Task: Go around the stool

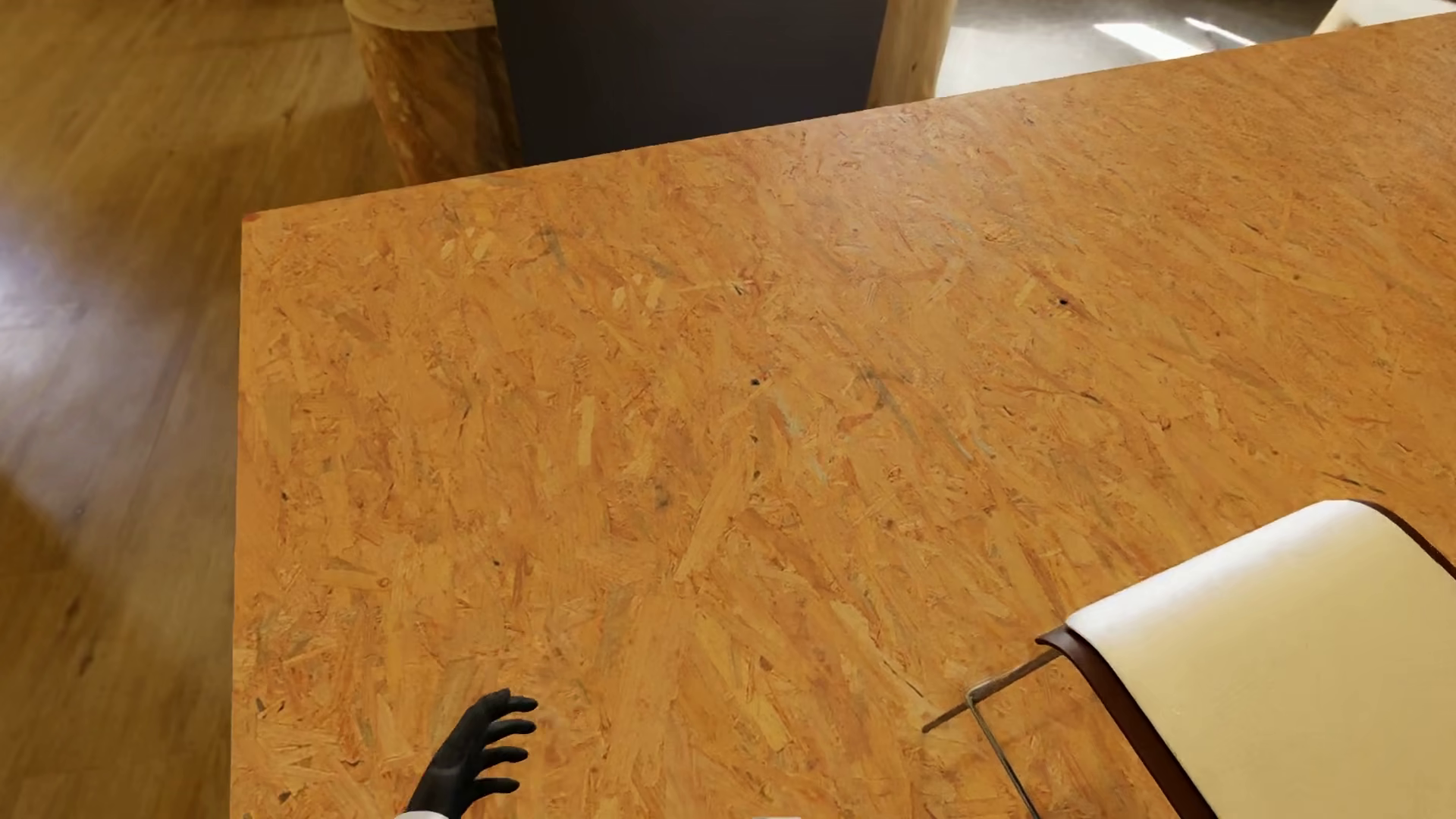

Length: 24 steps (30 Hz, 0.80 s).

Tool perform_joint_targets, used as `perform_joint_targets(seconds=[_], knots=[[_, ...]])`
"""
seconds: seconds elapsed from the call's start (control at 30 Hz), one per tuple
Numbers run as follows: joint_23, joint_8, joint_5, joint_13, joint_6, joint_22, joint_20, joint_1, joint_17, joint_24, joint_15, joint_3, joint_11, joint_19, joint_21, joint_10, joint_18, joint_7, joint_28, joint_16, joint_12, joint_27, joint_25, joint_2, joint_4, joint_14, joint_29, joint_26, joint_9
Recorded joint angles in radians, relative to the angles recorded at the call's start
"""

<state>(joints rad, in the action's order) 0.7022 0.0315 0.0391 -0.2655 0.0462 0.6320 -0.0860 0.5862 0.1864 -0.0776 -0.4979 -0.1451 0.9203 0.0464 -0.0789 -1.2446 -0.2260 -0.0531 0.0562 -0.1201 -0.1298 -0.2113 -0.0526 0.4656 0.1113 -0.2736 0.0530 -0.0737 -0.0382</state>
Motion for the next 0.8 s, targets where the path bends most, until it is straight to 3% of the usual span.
perform_joint_targets(seconds=[0.03, 0.07, 0.13, 0.17, 0.2, 0.23, 0.27, 0.3, 0.33, 0.37, 0.43, 0.47, 0.5, 0.53, 0.57, 0.6, 0.63, 0.67, 0.73, 0.8], knots=[[-0.052, -0.027, 0.024, 0.045, -0.057, 0.013, 0.047, 0.033, -0.013, -0.037, -0.028, 0.044, -0.022, -0.009, 0.022, 0.111, -0.011, -0.026, -0.042, -0.033, -0.096, 0.004, 0.006, -0.041, -0.009, -0.109, -0.002, 0.016, 0.009], [-0.103, -0.05, 0.038, 0.094, -0.104, 0.062, 0.06, 0.017, -0.027, -0.059, -0.072, 0.034, -0.024, -0.012, 0.019, 0.306, -0.02, -0.035, -0.07, -0.078, -0.158, 0.024, 0.017, -0.079, 0.007, -0.127, -0.018, 0.035, 0.019], [-0.06, -0.013, -0.031, 0.13, -0.058, 0.016, 0.05, -0.132, -0.058, -0.03, -0.018, -0.007, 0.157, 0.086, 0.01, 0.35, 0.151, 0.088, -0.055, -0.139, -0.1, 0.105, 0.024, -0.049, 0.007, -0.206, -0.1, 0.144, -0.01], [-0.073, 0.033, -0.051, 0.078, -0.039, -0.035, 0.042, -0.21, -0.057, 0.006, 0.037, -0.045, 0.205, 0.108, 0.015, 0.391, 0.103, 0.133, -0.008, -0.12, -0.032, 0.136, 0.012, -0.008, 0.021, -0.238, -0.14, 0.169, -0.023], [-0.096, 0.055, -0.051, 0.018, -0.018, -0.075, 0.023, -0.22, -0.025, 0.04, 0.027, -0.088, 0.152, 0.095, -0.008, 0.31, 0.075, 0.153, 0.048, -0.078, 0.052, 0.146, 0.003, 0.027, 0.035, -0.213, -0.154, 0.154, -0.034], [-0.058, 0.054, -0.061, -0.017, 0.011, -0.088, -0.011, -0.159, 0.03, 0.066, -0.012, -0.107, 0.048, 0.047, -0.044, 0.117, 0.057, 0.152, 0.098, -0.032, 0.124, 0.153, 0.001, 0.036, 0.036, -0.084, -0.145, 0.111, -0.034], [0.035, 0.029, -0.038, -0.047, 0.006, -0.055, -0.059, -0.068, 0.053, 0.079, -0.05, -0.105, 0.047, 0.045, -0.048, -0.048, 0.039, 0.1, 0.128, -0.005, 0.149, 0.159, 0.007, -0.002, 0.019, 0.113, -0.104, 0.04, -0.024], [0.032, -0.002, -0.005, -0.075, -0.014, -0.04, -0.045, 0.003, 0.032, 0.075, -0.075, -0.073, 0.019, 0.045, -0.005, -0.057, 0.025, 0.052, 0.131, 0.006, 0.101, 0.137, 0.004, -0.054, 0.0, 0.084, -0.046, -0.024, -0.015], [-0.006, -0.028, 0.025, -0.074, -0.043, -0.044, -0.013, 0.072, 0.006, 0.06, -0.095, -0.042, -0.019, 0.045, 0.0, -0.015, 0.014, 0.013, 0.121, 0.016, 0.042, 0.104, -0.005, -0.117, -0.011, -0.018, 0.012, -0.054, -0.014], [0.001, -0.056, 0.049, -0.033, -0.066, -0.07, 0.007, 0.143, -0.014, 0.036, -0.122, -0.011, -0.055, 0.044, -0.025, 0.065, 0.004, 0.008, 0.103, 0.007, -0.037, 0.068, 0.0, -0.182, -0.009, -0.087, 0.069, -0.059, -0.011], [-0.116, -0.069, 0.072, 0.056, -0.096, 0.01, 0.035, 0.162, -0.049, 0.01, -0.105, -0.005, 0.125, 0.071, 0.05, 0.371, -0.019, 0.028, 0.066, -0.102, -0.085, -0.005, 0.028, -0.182, -0.004, -0.061, 0.1, -0.07, -0.017], [-0.11, -0.031, 0.05, 0.082, -0.082, 0.059, 0.034, 0.132, -0.051, 0.009, 0.061, -0.027, 0.347, 0.106, 0.014, 0.358, 0.008, 0.052, 0.069, -0.158, -0.053, -0.008, 0.038, -0.096, 0.018, 0.085, 0.08, -0.07, -0.017], [-0.044, -0.002, 0.018, 0.091, -0.047, 0.059, 0.049, 0.086, -0.044, 0.018, 0.235, -0.067, 0.463, 0.079, 0.007, 0.348, 0.127, 0.09, 0.097, -0.169, -0.04, 0.008, 0.032, -0.012, 0.029, 0.034, 0.021, -0.078, -0.01], [-0.032, 0.02, -0.01, 0.07, -0.002, 0.025, 0.062, 0.022, -0.021, 0.036, 0.264, -0.106, 0.516, 0.026, 0.018, 0.358, 0.167, 0.126, 0.126, -0.165, -0.019, 0.017, 0.017, 0.053, 0.038, -0.008, -0.046, -0.071, -0.012], [-0.062, 0.04, -0.052, 0.041, 0.03, -0.064, 0.043, -0.04, 0.01, 0.064, 0.162, -0.128, 0.467, 0.014, 0.033, 0.377, 0.105, 0.165, 0.145, -0.125, -0.009, 0.016, 0.006, 0.106, 0.054, -0.043, -0.096, -0.048, -0.001], [-0.078, 0.056, -0.085, 0.011, 0.054, -0.082, -0.002, -0.105, -0.012, 0.082, 0.041, -0.149, 0.321, 0.016, 0.08, 0.397, 0.121, 0.199, 0.144, -0.081, -0.002, 0.019, 0.025, 0.119, 0.067, -0.081, -0.112, -0.041, 0.019], [-0.083, 0.062, -0.109, -0.015, 0.065, -0.102, -0.036, -0.154, -0.014, 0.088, -0.012, -0.137, 0.125, 0.013, 0.074, 0.376, 0.101, 0.223, 0.129, -0.036, 0.027, 0.026, 0.052, 0.118, 0.088, -0.136, -0.105, -0.011, 0.03], [-0.023, 0.061, -0.093, -0.014, 0.052, -0.103, -0.092, -0.149, -0.001, 0.078, 0.031, -0.093, 0.08, 0.024, 0.042, 0.261, 0.077, 0.189, 0.104, -0.025, 0.069, 0.041, 0.067, 0.085, 0.108, -0.16, -0.08, 0.025, 0.026], [0.031, 0.019, -0.031, 0.003, -0.021, -0.031, -0.017, -0.03, 0.014, 0.019, -0.01, -0.007, 0.032, 0.015, -0.026, 0.004, 0.062, 0.024, 0.048, -0.009, 0.028, 0.091, 0.048, -0.007, 0.057, 0.043, -0.009, 0.05, 0.006], [-0.05, -0.036, 0.009, 0.019, -0.1, -0.019, 0.066, 0.033, -0.023, -0.037, -0.041, 0.051, -0.042, -0.002, 0.022, 0.174, 0.05, -0.013, -0.006, -0.049, -0.105, 0.13, 0.02, -0.102, 0.03, -0.146, 0.035, 0.089, 0.013]])
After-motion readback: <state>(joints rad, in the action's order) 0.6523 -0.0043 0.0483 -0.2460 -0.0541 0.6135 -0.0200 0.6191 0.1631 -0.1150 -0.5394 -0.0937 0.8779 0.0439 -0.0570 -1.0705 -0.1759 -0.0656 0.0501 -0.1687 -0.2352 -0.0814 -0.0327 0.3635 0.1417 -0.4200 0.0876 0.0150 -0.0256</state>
